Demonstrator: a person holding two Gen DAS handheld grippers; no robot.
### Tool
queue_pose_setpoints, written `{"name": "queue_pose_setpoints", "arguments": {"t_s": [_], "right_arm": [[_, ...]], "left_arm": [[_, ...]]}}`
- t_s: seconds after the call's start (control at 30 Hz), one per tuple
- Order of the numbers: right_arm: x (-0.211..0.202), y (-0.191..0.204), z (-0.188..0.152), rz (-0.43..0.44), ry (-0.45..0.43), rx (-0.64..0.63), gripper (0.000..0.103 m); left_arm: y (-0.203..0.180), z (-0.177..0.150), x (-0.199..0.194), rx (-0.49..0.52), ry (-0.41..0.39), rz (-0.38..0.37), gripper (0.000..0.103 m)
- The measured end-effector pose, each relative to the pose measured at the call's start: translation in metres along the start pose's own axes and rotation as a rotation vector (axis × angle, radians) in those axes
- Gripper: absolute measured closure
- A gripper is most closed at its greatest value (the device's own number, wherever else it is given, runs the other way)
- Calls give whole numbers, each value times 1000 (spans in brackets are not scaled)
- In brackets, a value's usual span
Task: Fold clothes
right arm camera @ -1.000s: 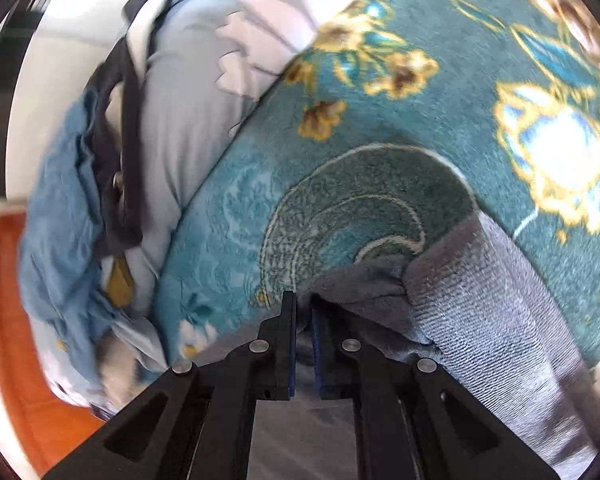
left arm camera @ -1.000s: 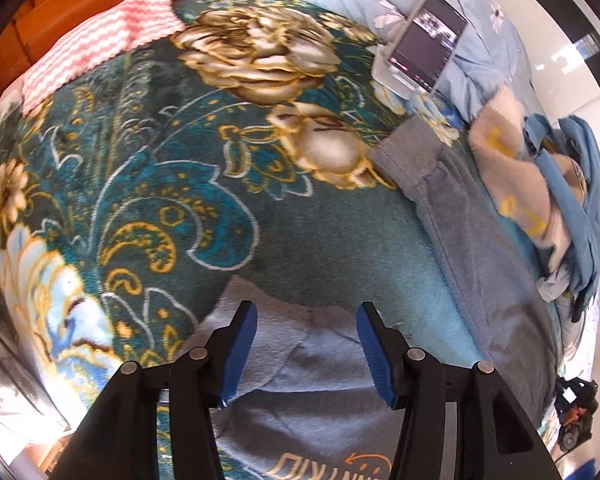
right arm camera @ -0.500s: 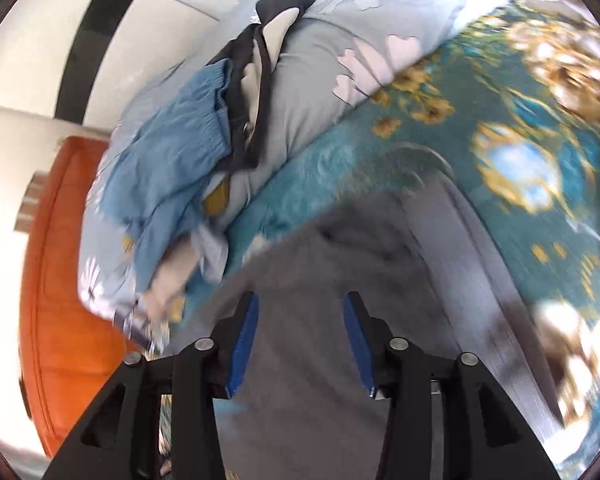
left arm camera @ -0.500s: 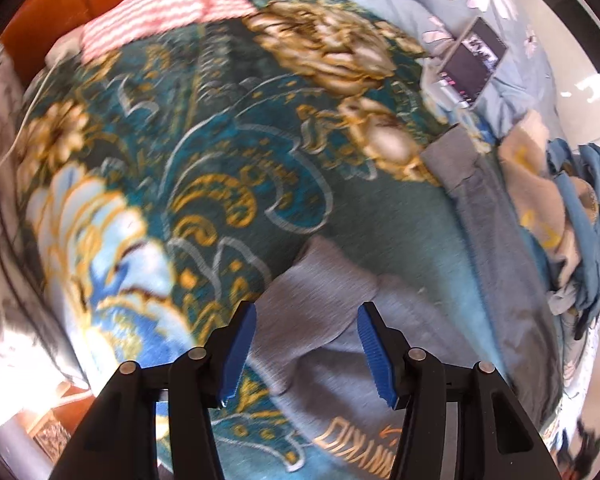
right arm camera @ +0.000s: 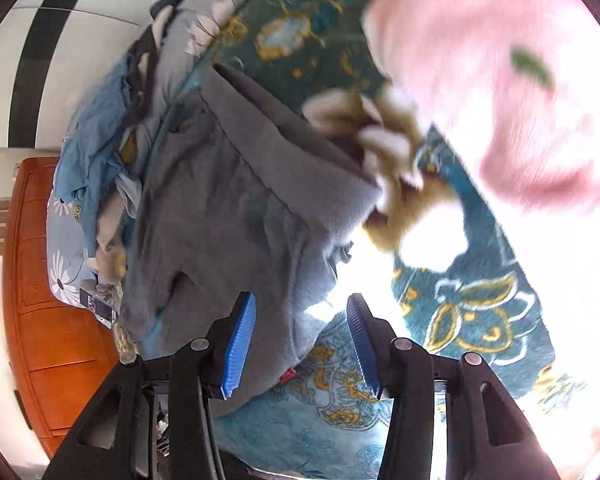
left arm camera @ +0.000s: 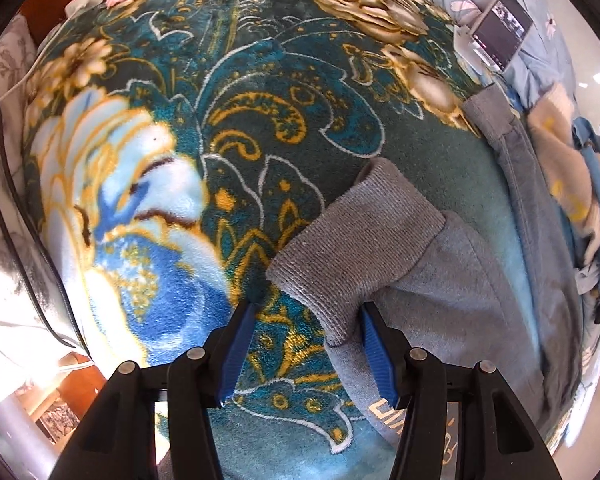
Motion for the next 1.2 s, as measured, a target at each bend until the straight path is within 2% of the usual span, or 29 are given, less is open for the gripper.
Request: {"name": "queue_pose_setpoints", "arguments": {"t_s": [0.17, 0.33, 0.4, 0.47, 0.57, 0.6, 0.63, 0.83, 1.0, 1.1, 1.2], "right_arm": [[23, -2, -9, 29, 26, 52, 54], [39, 7, -14, 60, 45, 77, 54], [42, 9, -16, 62, 46, 86, 55], [44, 8, -16, 67, 40, 98, 61], [42, 7, -12, 78, 31, 119, 85], [41, 7, -11, 83, 31, 127, 92], [39, 9, -9, 94, 29, 130, 94], [5, 55, 16, 250, -27, 85, 95], [-25, 113, 53, 372, -79, 42, 95], [-29, 142, 74, 392, -93, 23, 95], [-21, 167, 95, 377, -94, -5, 95]], "left_arm": [[-9, -5, 3, 41, 12, -20, 46], [-9, -6, 2, 17, 0, -61, 48], [-10, -7, 0, 15, -1, -83, 59], [-15, -10, -1, 14, 4, -121, 71], [-20, -11, -3, 20, -1, -137, 88], [-20, -8, -5, 13, -3, -144, 89], [-21, -4, -7, 5, -4, -152, 90], [-49, 33, -43, -84, -32, -302, 92], [-97, 73, -62, -113, -17, -318, 92], [-125, 97, -73, -128, -6, -325, 92], [-147, 123, -63, -131, 12, -281, 92]]}}
Point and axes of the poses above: each gripper's, at about its wrist camera, not at the fingertips, and x roughly the way its jaws point, y to its left, z to its top, the point moved 10 cm from there along x, roughly the way its jaws point, and after that the axes turned 2 degrees about -y, right-handed, at the moved point
